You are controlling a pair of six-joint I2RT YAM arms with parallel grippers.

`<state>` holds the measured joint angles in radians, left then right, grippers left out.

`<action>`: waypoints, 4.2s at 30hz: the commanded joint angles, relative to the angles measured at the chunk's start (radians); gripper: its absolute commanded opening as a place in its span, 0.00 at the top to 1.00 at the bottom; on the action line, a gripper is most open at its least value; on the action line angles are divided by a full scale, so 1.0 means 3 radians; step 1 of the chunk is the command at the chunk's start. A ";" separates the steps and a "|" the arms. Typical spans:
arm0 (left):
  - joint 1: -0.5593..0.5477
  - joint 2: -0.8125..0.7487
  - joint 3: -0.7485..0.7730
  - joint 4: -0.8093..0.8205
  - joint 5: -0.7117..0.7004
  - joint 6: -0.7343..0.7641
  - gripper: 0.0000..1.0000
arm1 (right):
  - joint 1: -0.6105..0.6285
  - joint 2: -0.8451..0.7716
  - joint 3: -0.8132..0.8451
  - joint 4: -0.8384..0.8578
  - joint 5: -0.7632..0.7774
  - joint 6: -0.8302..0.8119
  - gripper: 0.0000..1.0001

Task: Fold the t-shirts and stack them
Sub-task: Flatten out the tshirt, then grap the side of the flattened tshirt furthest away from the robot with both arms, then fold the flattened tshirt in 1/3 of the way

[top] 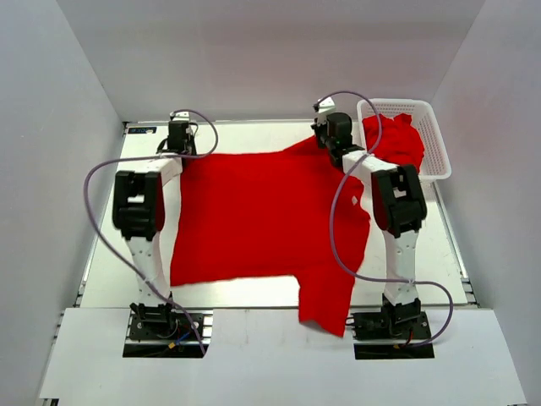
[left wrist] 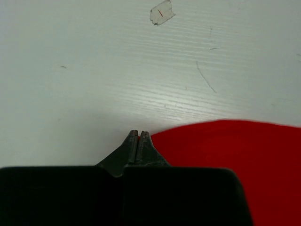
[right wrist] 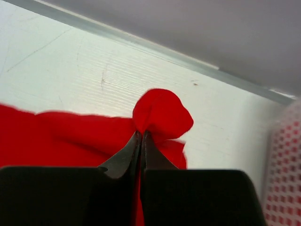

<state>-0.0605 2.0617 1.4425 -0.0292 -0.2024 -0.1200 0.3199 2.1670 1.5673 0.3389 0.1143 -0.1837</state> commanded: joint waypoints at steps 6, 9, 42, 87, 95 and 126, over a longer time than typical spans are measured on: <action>0.0084 0.0746 0.0959 0.0015 0.0081 0.0088 1.00 | -0.0028 0.0472 0.0666 0.0128 -0.0227 0.0183 1.00; 0.0084 0.0823 0.1000 0.0087 0.0173 0.0088 1.00 | -0.0038 0.0569 0.0773 0.0138 -0.0212 0.0203 1.00; 0.0115 -0.1222 -0.1306 0.0041 -0.0138 -0.0428 1.00 | -0.0018 -0.1987 -0.2212 0.0313 -0.0136 0.0811 1.00; 0.0043 -0.1244 -0.1020 -0.0757 0.0270 -0.0884 0.00 | 0.0064 -0.2197 -0.2489 -0.0761 -0.0749 0.1267 0.10; 0.0043 -0.1064 -0.0989 -0.0675 0.0455 -0.0884 0.00 | 0.0074 -0.1880 -0.2463 -0.0812 -0.0825 0.1226 0.10; 0.0074 -0.1099 -0.1086 -0.0772 0.0230 -0.0884 0.00 | 0.0064 -0.3189 -0.3026 -0.1408 -0.1303 0.1163 0.21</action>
<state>-0.0422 1.7638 1.1095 -0.2600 -0.1211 -0.3923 0.3424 1.2087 0.6556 -0.1493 -0.3962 0.1207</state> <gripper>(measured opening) 0.997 0.780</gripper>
